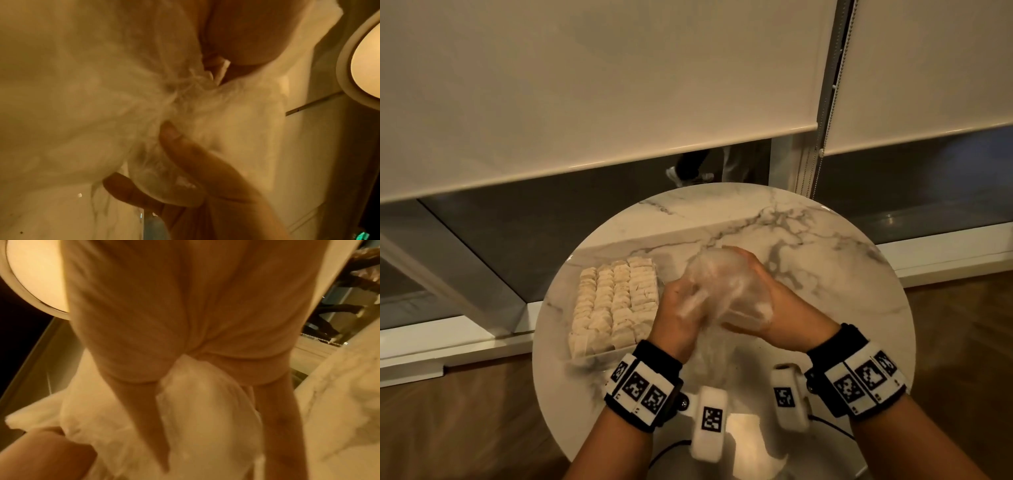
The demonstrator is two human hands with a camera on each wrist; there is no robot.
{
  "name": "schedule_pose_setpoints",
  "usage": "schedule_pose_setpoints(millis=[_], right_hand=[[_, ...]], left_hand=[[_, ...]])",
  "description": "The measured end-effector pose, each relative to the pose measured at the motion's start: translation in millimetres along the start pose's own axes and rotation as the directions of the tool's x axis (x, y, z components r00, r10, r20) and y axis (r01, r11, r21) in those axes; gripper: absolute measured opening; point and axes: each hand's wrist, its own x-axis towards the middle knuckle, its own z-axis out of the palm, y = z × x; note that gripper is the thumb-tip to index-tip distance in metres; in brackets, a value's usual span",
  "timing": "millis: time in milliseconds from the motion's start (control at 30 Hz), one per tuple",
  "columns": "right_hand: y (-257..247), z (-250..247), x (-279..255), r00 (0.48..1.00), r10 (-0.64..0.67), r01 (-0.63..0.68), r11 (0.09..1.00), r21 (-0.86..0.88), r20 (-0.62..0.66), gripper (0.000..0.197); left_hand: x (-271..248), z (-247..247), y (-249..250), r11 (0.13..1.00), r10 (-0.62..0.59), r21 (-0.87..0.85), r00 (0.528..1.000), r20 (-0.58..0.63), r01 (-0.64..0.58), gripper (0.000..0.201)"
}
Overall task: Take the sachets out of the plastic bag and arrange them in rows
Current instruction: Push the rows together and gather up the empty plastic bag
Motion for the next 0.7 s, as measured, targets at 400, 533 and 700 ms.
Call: schedule_pose_setpoints(millis=[400, 533, 700], right_hand=[[6, 16, 14, 0.887, -0.162, 0.071, 0.973, -0.218, -0.432, 0.034], [5, 21, 9, 0.977, -0.122, 0.083, 0.973, -0.216, -0.174, 0.054], [-7, -5, -8, 1.000, -0.002, 0.003, 1.000, -0.018, 0.024, 0.115]], left_hand=[[-5, 8, -1, 0.974, -0.193, -0.098, 0.973, 0.129, 0.206, 0.029], [2, 2, -15, 0.989, -0.117, 0.084, 0.989, -0.089, 0.124, 0.031], [4, -12, -23, 0.974, -0.090, 0.193, 0.981, -0.174, 0.123, 0.019]])
